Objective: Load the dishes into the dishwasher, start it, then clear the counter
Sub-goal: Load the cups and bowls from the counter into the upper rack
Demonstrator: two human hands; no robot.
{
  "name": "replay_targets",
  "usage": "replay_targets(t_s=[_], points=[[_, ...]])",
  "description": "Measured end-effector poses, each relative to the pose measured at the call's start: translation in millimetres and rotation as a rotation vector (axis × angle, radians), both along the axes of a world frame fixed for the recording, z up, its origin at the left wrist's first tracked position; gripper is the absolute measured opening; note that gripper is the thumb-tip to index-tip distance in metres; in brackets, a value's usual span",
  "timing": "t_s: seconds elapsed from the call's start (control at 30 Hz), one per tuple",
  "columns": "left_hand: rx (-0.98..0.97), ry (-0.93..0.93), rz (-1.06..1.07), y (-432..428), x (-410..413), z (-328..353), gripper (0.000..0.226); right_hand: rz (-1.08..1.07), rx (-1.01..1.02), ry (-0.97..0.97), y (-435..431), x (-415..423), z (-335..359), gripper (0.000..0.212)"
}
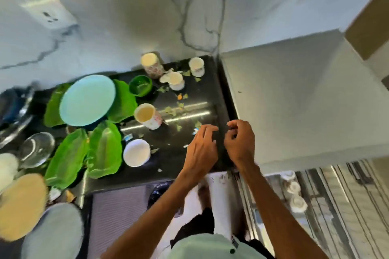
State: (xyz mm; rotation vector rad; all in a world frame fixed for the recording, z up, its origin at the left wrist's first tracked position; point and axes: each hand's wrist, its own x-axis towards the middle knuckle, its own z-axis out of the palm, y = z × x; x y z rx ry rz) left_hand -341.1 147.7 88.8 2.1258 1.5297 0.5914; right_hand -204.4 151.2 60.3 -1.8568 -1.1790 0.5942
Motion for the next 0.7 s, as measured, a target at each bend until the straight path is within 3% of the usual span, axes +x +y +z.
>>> replay_targets(t_s=[0.3,0.47,0.7], points=[[0.040,0.037,0.282,38,-129,7,0.031,0.315,-0.157,-0.065,69,-97,6,0.024],[0.069,0.036,0.305,72,-144,16,0.031,0.371,-0.209,-0.101,94,-110,5,0.026],[0.053,0.111,0.176,138,-121,13,0.041,0.306,-0.256,-0.121,122,-94,3,0.028]])
